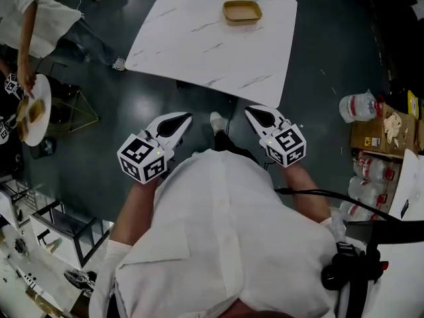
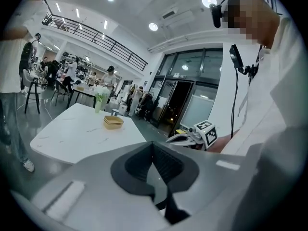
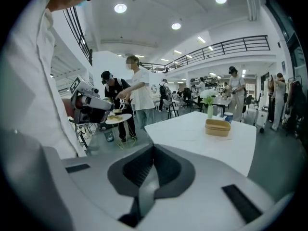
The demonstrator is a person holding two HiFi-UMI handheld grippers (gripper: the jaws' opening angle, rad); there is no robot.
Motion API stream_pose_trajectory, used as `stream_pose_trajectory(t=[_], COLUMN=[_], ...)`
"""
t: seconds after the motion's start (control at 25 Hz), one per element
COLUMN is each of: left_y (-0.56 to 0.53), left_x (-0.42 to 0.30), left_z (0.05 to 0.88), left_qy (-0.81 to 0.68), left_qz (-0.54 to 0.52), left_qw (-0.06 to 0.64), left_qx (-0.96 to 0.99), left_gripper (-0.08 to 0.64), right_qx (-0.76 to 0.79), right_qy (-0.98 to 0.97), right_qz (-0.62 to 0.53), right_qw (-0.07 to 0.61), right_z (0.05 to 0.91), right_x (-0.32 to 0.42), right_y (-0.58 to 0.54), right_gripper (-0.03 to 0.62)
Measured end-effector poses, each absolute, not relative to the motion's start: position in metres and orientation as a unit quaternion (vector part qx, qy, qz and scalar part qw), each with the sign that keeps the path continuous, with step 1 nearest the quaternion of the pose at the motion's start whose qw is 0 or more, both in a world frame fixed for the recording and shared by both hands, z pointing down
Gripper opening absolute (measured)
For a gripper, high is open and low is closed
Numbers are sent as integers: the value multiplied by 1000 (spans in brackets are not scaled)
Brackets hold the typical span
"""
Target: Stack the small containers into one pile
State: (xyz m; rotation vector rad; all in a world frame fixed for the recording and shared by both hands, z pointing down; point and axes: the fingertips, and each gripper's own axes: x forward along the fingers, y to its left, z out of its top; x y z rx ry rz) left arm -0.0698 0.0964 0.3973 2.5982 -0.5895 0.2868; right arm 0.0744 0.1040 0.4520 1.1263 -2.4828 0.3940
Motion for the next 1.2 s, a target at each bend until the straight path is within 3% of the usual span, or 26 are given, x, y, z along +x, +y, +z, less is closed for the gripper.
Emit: stream_pose_trajectory(t=[1.2], left_y=[113], left_x=[-70], left_z=[405], left_qy=[-211], left_qz=[107], left_qw=[246], left_qx=[940], left_gripper=[6], right_qx=[368], right_qy=[-897], right_qz=[131], right_qw=[209], right_z=[454], right_x=[50], right_y=[123], right_gripper=[6])
